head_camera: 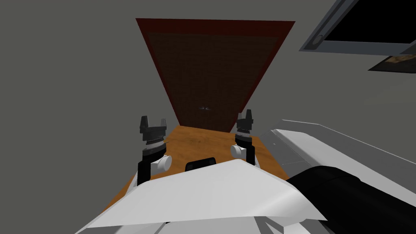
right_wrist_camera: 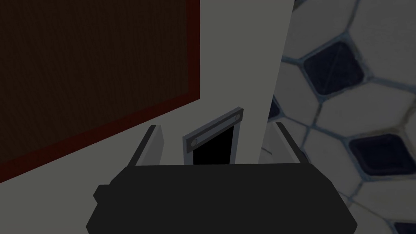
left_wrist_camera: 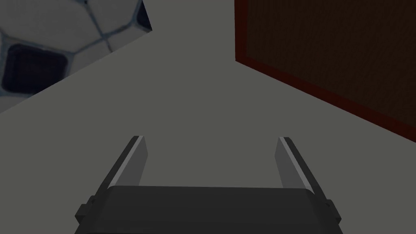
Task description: Pull the door open
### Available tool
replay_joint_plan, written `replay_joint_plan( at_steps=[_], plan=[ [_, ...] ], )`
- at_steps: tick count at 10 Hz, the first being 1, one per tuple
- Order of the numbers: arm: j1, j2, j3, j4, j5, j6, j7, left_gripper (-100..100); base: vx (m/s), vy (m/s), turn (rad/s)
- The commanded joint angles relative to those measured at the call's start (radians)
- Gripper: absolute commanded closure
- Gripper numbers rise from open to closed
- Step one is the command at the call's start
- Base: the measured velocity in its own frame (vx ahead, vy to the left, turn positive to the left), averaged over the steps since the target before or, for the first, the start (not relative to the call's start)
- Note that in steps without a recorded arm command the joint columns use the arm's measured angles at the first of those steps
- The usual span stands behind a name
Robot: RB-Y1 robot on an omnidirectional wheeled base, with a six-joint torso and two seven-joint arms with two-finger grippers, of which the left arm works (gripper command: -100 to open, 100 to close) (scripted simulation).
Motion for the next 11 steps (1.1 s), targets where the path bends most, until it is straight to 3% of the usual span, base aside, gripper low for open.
replay_joint_plan(
  at_steps=[1,11],
  plan=[
    [-0.022,0.007,0.001,0.050,0.000,-0.009,0.001,-100,0.085,-0.017,-0.053],
    [-0.128,0.062,0.006,0.347,0.004,-0.061,0.021,-100,0.102,-0.034,-0.067]
  ],
)
